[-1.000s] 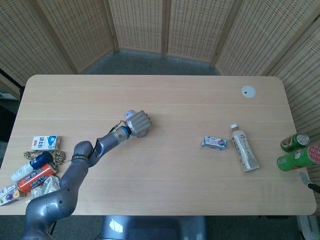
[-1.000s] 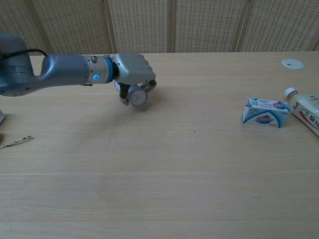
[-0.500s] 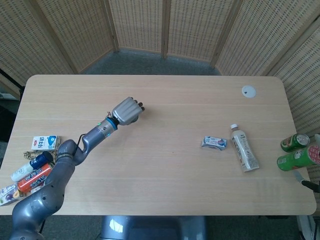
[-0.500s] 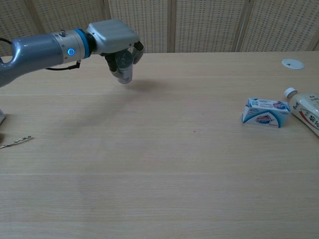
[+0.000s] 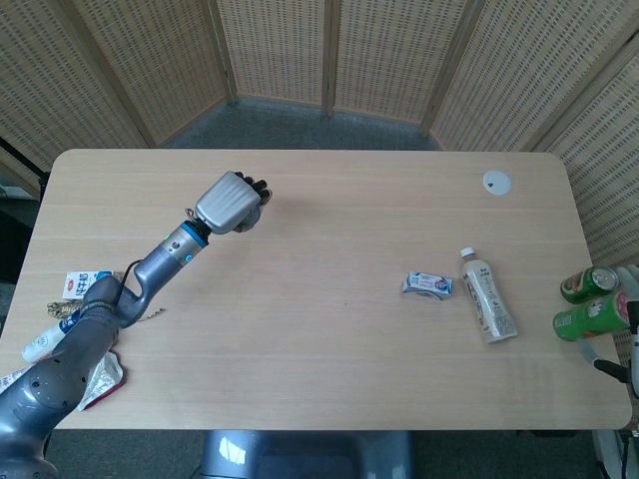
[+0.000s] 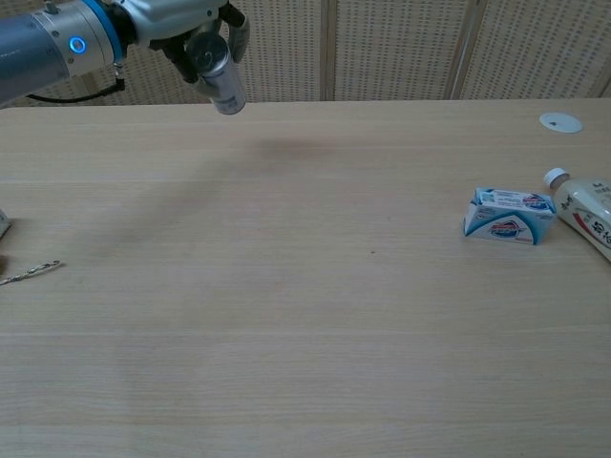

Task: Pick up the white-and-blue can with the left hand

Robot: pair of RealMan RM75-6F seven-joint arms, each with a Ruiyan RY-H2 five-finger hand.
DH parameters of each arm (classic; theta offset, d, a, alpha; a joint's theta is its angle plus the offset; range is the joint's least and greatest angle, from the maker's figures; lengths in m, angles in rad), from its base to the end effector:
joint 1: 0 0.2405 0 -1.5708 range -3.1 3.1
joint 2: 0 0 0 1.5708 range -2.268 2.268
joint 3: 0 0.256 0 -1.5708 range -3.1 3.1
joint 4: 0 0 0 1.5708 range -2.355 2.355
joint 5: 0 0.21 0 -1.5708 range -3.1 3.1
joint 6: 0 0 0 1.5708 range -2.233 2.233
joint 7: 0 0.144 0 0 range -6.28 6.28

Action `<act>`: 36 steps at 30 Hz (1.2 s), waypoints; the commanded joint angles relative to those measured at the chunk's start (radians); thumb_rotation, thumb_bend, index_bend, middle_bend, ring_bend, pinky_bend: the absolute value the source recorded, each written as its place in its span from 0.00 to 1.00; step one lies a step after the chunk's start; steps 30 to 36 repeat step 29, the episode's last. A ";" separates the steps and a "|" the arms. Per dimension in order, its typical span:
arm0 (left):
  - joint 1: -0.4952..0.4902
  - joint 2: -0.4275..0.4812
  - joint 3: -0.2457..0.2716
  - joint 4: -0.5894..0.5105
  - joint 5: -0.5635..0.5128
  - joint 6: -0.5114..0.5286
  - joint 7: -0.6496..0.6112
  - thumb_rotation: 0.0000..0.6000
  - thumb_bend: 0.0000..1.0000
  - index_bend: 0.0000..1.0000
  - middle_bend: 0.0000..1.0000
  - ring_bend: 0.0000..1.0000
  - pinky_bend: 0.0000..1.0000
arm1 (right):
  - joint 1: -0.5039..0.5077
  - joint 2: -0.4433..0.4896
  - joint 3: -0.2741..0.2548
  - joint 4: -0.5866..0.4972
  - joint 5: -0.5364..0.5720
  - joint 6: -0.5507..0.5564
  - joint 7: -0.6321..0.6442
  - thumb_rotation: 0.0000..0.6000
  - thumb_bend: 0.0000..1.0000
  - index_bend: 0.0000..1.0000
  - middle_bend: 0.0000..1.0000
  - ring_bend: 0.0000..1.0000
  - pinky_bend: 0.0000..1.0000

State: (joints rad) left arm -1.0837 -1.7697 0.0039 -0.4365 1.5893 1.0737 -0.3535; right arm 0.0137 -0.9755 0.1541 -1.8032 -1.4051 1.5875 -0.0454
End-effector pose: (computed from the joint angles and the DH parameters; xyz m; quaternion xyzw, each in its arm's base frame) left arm -0.1103 0.4777 0.0222 -0.8003 -0.0962 -0.4250 0.4118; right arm -0.2919 -0.1762 0.2185 0.5164 -0.3653 0.4145 0.6542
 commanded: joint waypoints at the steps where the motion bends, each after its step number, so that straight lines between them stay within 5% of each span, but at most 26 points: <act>1: -0.010 0.101 -0.050 -0.136 -0.023 0.058 0.041 1.00 0.22 0.77 0.69 0.66 0.65 | 0.002 -0.006 -0.002 0.008 -0.002 -0.005 0.009 0.99 0.18 0.00 0.00 0.00 0.00; 9: -0.015 0.325 -0.159 -0.481 -0.088 0.085 0.168 1.00 0.22 0.77 0.69 0.66 0.65 | 0.006 -0.024 -0.004 0.038 -0.009 -0.012 0.041 0.99 0.18 0.00 0.00 0.00 0.00; 16: -0.019 0.455 -0.231 -0.678 -0.142 0.055 0.266 1.00 0.22 0.77 0.69 0.66 0.65 | 0.004 -0.033 -0.009 0.054 -0.015 -0.011 0.061 0.99 0.18 0.00 0.00 0.00 0.00; 24: -0.017 0.502 -0.282 -0.761 -0.178 0.043 0.305 1.00 0.22 0.77 0.68 0.66 0.65 | -0.001 -0.034 -0.011 0.061 -0.016 -0.008 0.072 0.99 0.18 0.00 0.00 0.00 0.00; 36: -0.015 0.503 -0.290 -0.770 -0.179 0.039 0.309 1.00 0.22 0.77 0.68 0.66 0.65 | -0.003 -0.034 -0.010 0.064 -0.015 -0.006 0.075 0.99 0.18 0.00 0.00 0.00 0.00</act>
